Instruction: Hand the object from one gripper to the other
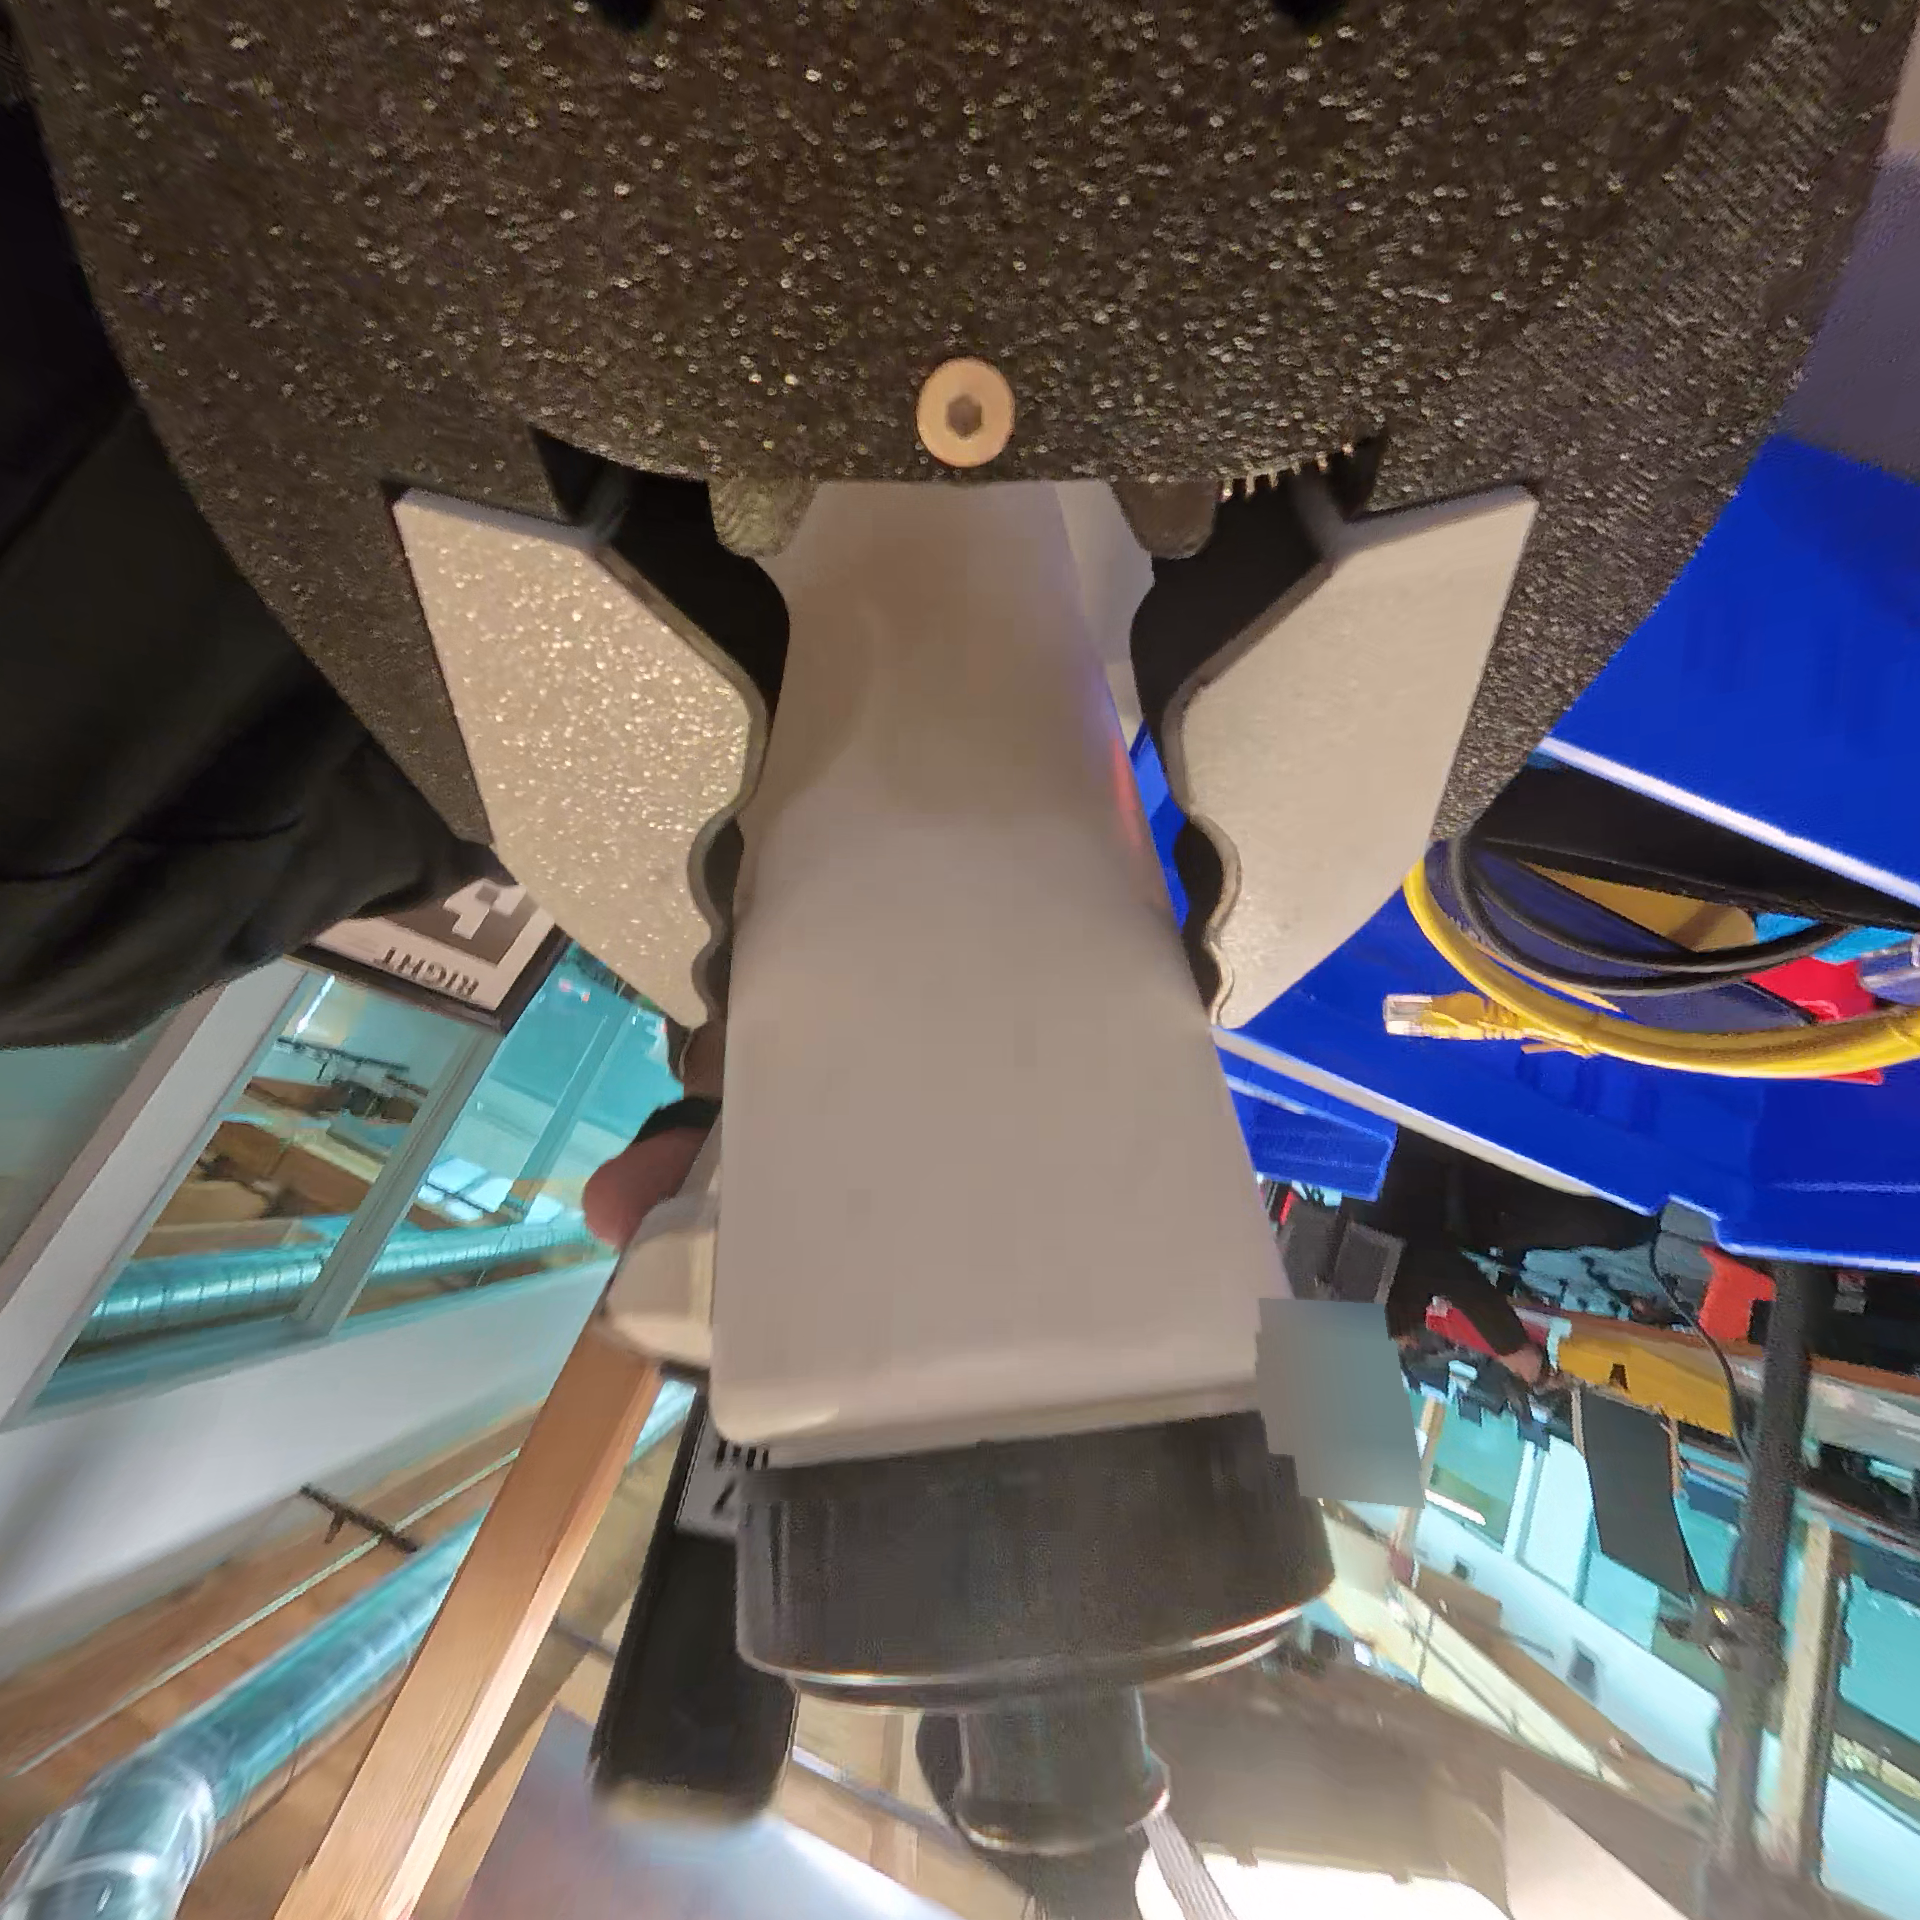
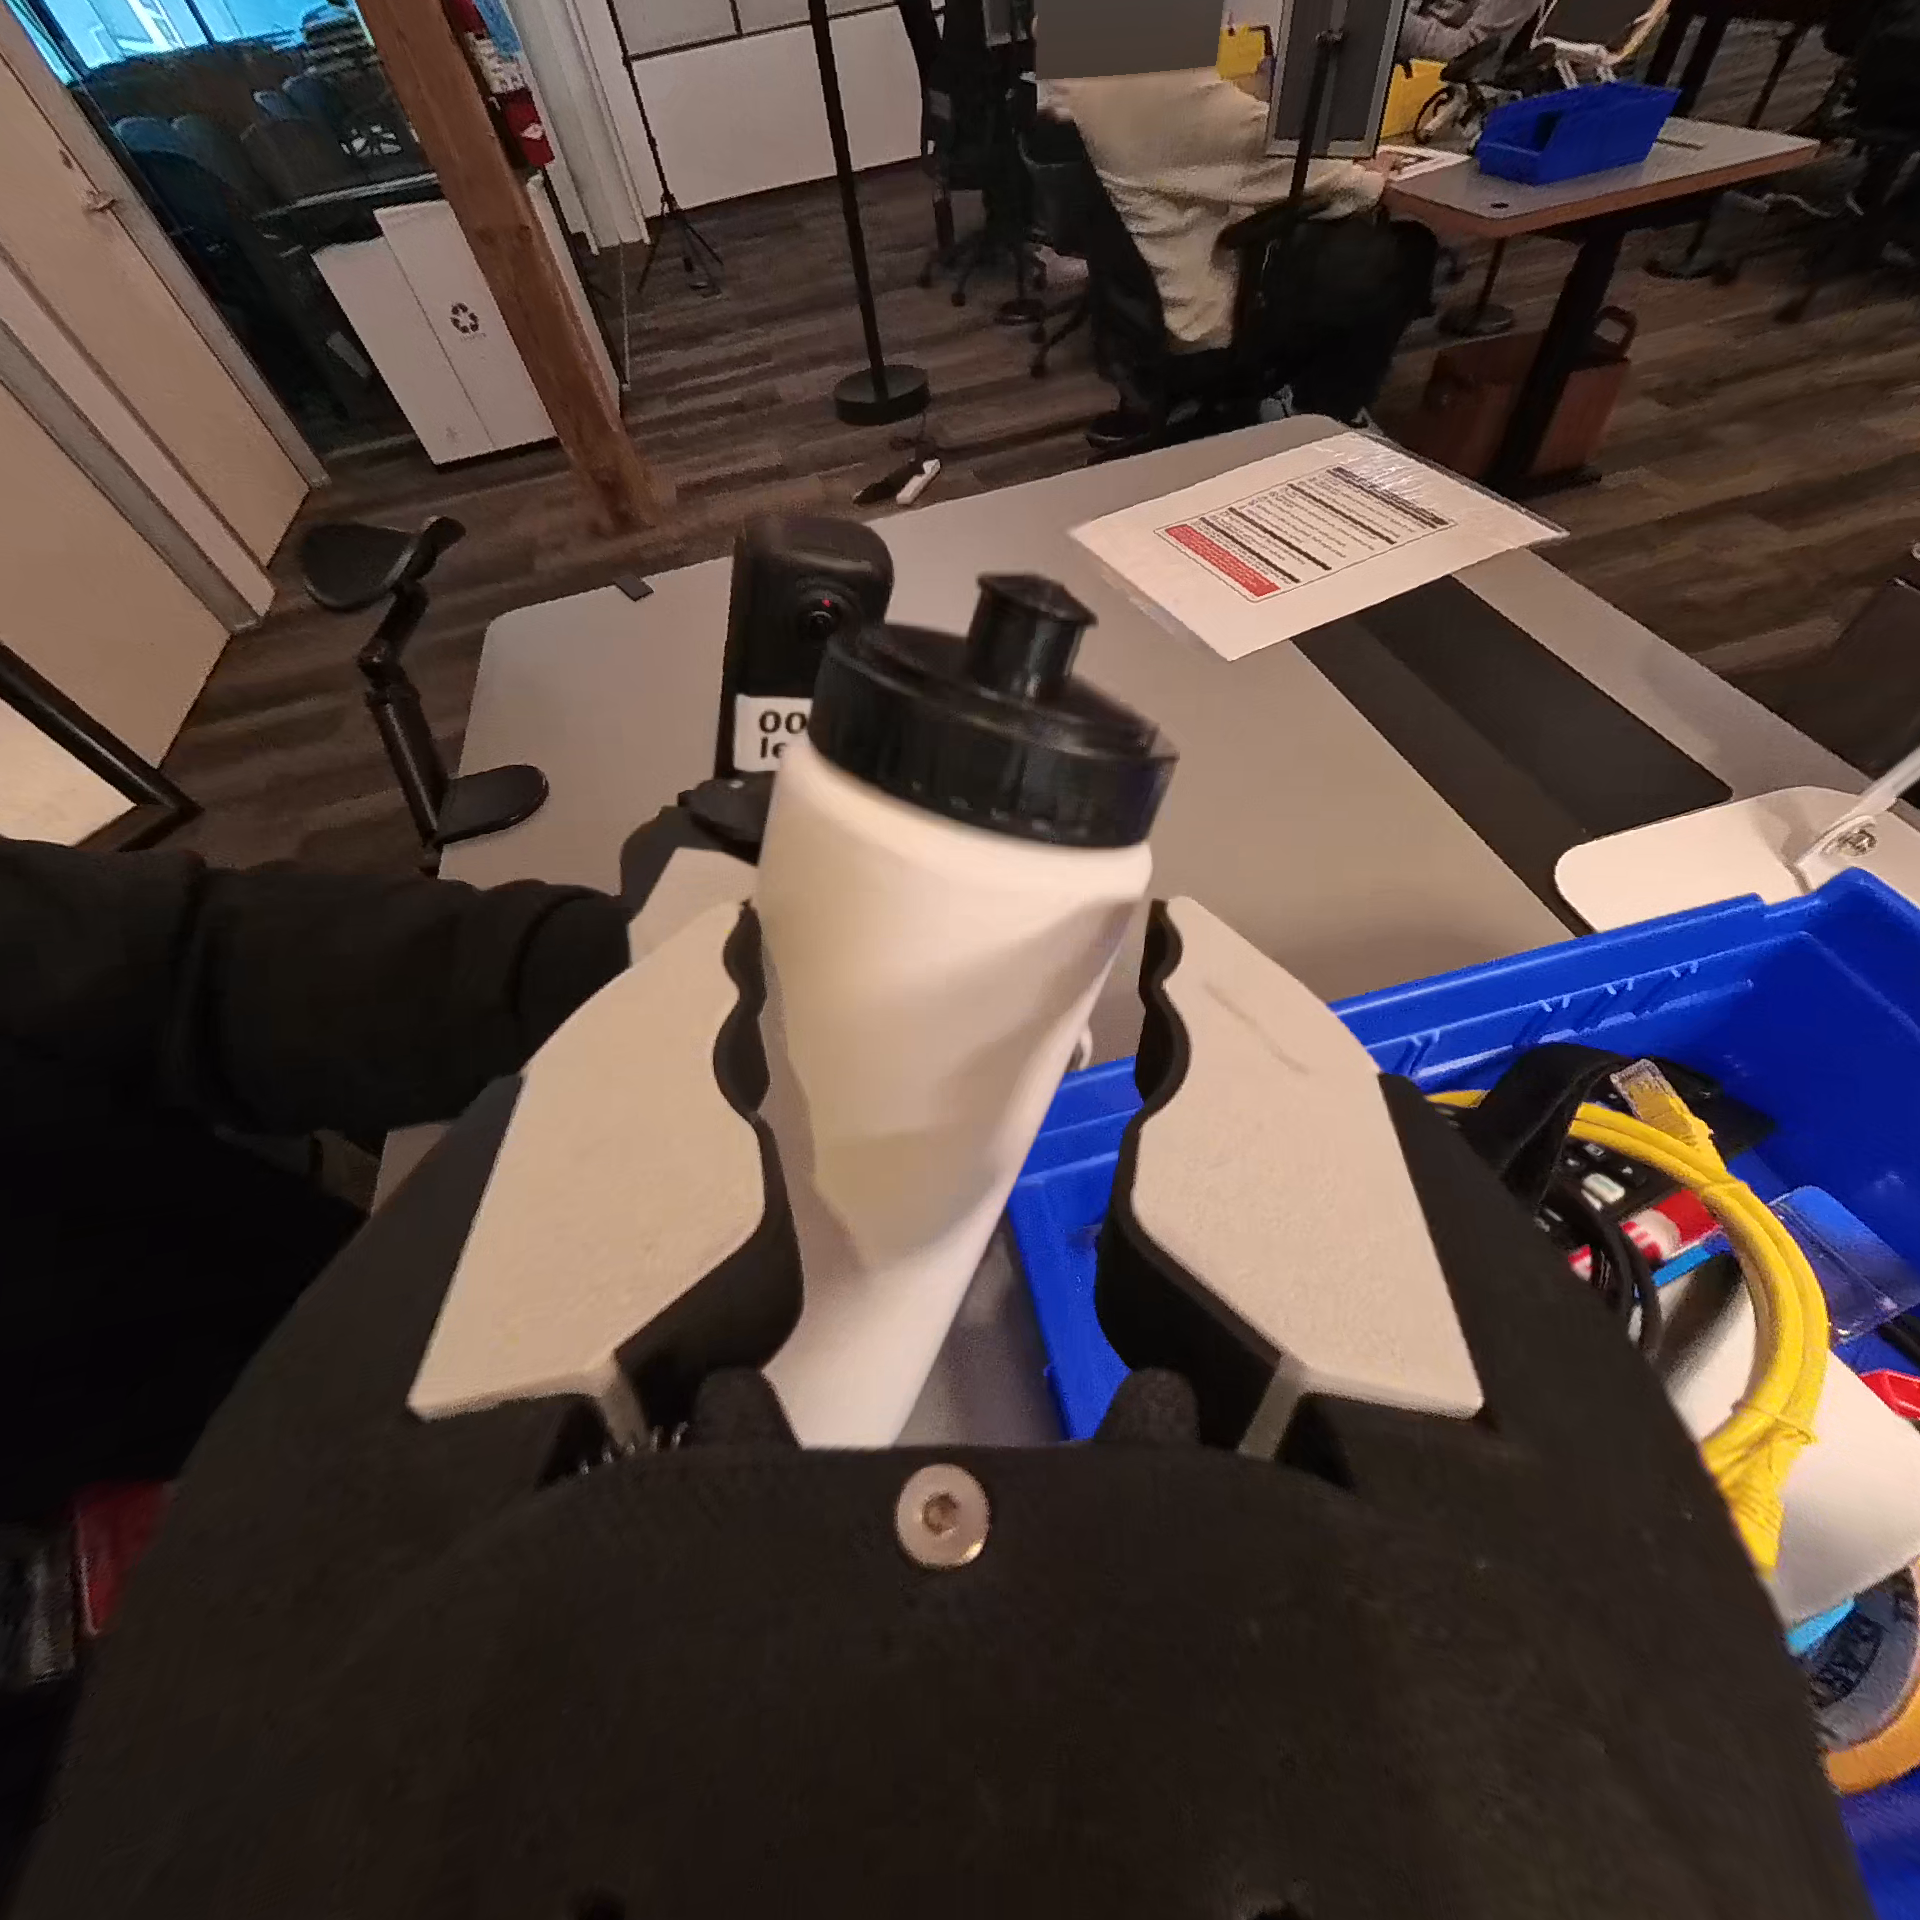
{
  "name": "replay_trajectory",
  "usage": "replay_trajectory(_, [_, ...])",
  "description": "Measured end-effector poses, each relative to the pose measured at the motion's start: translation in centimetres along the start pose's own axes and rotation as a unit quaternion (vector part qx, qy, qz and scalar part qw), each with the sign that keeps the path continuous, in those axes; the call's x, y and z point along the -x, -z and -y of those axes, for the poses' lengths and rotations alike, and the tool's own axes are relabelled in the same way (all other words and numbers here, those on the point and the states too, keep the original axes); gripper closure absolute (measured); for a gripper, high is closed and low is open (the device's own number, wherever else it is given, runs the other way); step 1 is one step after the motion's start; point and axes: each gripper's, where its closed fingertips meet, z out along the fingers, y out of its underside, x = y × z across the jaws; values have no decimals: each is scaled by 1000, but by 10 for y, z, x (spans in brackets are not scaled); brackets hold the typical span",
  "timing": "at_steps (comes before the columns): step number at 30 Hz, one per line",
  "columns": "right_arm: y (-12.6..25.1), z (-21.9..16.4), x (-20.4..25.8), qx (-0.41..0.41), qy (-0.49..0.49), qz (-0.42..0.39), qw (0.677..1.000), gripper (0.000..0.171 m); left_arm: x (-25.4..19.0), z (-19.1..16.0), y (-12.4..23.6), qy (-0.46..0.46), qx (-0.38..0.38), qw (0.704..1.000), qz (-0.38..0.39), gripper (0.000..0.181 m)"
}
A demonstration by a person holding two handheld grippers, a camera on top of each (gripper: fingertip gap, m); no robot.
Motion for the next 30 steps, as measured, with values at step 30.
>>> replay_trajectory(30, [-29,-93,57,15,31,30,999,82,-56,8,-7,-213,-43,975,-47,97])
